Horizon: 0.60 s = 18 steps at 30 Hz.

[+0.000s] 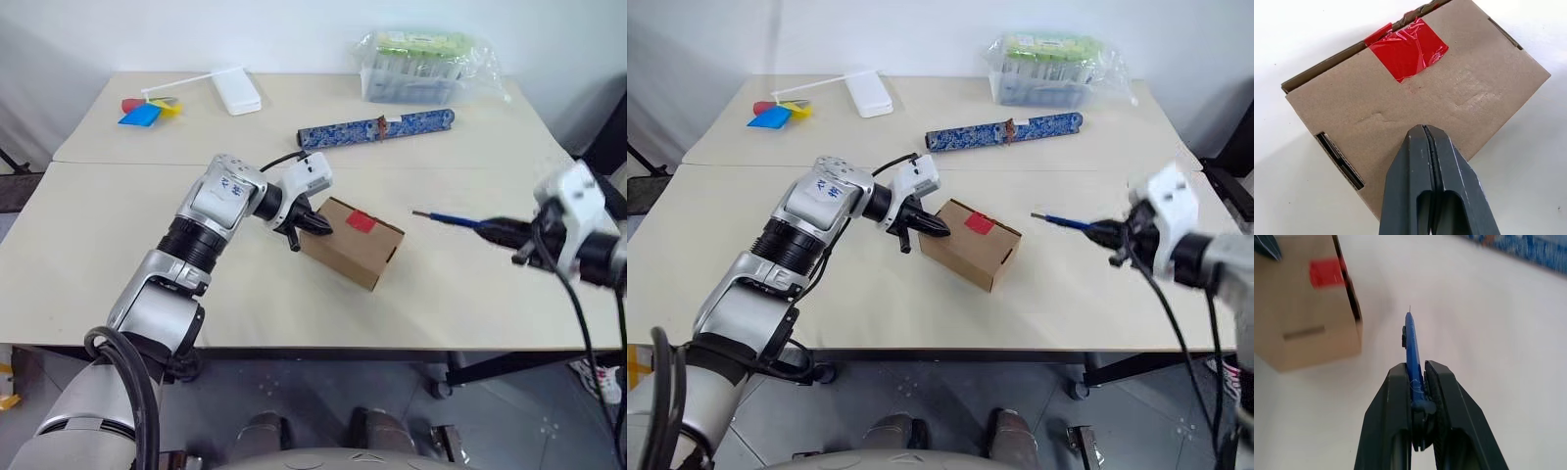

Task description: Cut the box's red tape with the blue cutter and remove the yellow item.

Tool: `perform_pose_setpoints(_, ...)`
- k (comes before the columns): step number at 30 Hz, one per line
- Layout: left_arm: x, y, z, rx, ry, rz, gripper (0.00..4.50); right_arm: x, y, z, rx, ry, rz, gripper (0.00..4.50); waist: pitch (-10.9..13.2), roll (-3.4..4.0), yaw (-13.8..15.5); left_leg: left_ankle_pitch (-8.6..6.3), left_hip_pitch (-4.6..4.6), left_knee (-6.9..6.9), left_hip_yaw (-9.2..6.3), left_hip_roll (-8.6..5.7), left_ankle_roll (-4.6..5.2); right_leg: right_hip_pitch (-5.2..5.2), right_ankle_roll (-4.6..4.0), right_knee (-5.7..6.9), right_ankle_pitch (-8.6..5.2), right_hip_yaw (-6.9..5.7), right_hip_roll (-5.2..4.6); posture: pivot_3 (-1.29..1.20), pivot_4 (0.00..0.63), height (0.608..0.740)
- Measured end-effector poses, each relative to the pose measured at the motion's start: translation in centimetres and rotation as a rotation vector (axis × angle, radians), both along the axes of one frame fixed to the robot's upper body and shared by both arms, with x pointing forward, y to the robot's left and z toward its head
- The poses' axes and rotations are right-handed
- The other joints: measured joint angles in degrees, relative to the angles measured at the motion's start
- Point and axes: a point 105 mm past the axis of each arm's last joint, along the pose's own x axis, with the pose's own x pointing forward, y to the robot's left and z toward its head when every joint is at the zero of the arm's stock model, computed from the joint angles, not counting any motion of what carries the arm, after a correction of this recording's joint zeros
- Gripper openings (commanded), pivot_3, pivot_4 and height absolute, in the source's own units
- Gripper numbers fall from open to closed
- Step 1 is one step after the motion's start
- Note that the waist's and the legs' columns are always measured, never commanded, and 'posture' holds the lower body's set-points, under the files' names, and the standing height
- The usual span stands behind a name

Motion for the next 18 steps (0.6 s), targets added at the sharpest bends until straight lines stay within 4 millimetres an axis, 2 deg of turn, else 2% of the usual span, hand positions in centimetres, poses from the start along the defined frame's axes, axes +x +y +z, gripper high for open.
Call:
perform_pose_setpoints(6, 0.1, 0.0, -0.1, 0.007, -0.002, 0.009, 0.00, 1.0, -4.1, -0.7, 0.068, -0.178, -0.225, 0.16, 0.0, 0.03, -0.1, 0.00, 0.21, -0.01, -0.07, 0.01, 0.08, 0.04, 0.00, 0.02, 0.00, 0.27, 0.01, 0.00, 0.150, 0.740)
perform_pose_setpoints(7, 0.1, 0.0, -0.1, 0.006, -0.002, 0.007, 0.00, 1.2, -4.8, -1.4, 0.084, -0.187, -0.265, 0.16, 0.0, 0.03, -0.1, -0.01, 0.21, -0.02, -0.06, 0.02, 0.08, 0.05, 0.00, 0.03, 0.00, 0.27, 0.03, 0.00, 0.150, 0.740)
perform_pose_setpoints(10, 0.0, -0.1, 0.0, 0.005, -0.001, 0.005, 0.00, 0.9, -6.2, -5.2, 0.100, -0.116, -0.343, 0.16, 0.0, 0.06, 0.0, -0.01, 0.20, -0.05, -0.02, 0.00, 0.08, 0.03, 0.00, 0.02, 0.00, 0.29, 0.03, 0.00, 0.150, 0.740)
perform_pose_setpoints(13, 0.1, 0.0, -0.1, 0.011, 0.001, 0.009, 0.00, 0.5, -6.3, -5.9, 0.095, -0.121, -0.348, 1.14, -0.1, 0.21, -0.1, -0.02, 0.29, -0.05, -0.04, 0.00, 0.10, 0.06, 0.00, 0.02, 0.00, 0.40, 0.04, 0.00, 0.150, 0.740)
perform_pose_setpoints(18, 0.1, 0.1, -0.1, 0.012, 0.002, 0.012, 0.00, -0.8, -6.2, -8.5, 0.076, -0.030, -0.347, 2.88, -0.1, 0.22, -0.2, -0.05, 0.28, -0.05, -0.02, 0.02, 0.16, 0.02, 0.00, 0.00, 0.00, 0.48, 0.06, 0.00, 0.150, 0.740)
